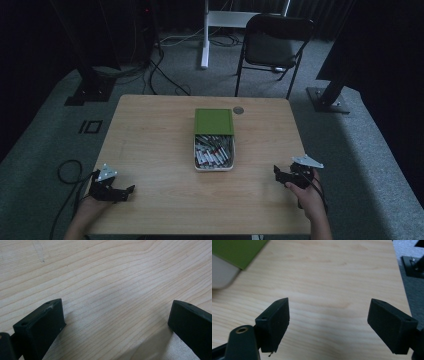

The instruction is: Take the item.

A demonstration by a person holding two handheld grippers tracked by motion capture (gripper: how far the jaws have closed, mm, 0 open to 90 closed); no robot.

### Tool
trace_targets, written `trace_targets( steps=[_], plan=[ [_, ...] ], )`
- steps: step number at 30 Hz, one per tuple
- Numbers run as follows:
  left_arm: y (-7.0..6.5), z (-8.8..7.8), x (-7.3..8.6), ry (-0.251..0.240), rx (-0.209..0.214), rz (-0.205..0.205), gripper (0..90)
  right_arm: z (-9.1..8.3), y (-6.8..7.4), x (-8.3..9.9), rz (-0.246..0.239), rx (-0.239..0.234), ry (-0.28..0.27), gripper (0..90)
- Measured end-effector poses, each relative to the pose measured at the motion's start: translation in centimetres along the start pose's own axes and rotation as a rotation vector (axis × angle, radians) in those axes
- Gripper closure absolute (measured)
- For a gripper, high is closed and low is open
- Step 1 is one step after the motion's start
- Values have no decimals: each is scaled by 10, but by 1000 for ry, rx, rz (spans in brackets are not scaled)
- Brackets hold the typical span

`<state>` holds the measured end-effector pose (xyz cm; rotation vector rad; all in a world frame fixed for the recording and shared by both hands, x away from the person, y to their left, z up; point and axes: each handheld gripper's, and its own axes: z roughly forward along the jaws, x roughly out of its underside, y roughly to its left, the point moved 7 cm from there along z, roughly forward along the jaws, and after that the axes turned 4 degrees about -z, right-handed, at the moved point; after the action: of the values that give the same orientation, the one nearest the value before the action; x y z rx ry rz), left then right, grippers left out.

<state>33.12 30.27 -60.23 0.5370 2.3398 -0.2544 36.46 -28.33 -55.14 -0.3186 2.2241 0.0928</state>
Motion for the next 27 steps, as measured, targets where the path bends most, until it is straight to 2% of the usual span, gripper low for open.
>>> trace_targets(
  steps=[6,11,19,22,27],
  plan=[
    [0,0,0,0,0,1,14,-3,9,-14,-21,-19,-29,181],
    [0,0,0,-2,0,-2,14,-8,23,-31,-40,-51,-64,181],
    [0,0,0,-1,0,-1,14,-9,41,-43,-60,-87,-83,184],
    [0,0,0,-1,0,-1,14,-11,45,-47,-53,-102,-96,184],
    [0,0,0,-1,0,-1,14,-14,59,-59,-76,-127,-122,185]
  ],
)
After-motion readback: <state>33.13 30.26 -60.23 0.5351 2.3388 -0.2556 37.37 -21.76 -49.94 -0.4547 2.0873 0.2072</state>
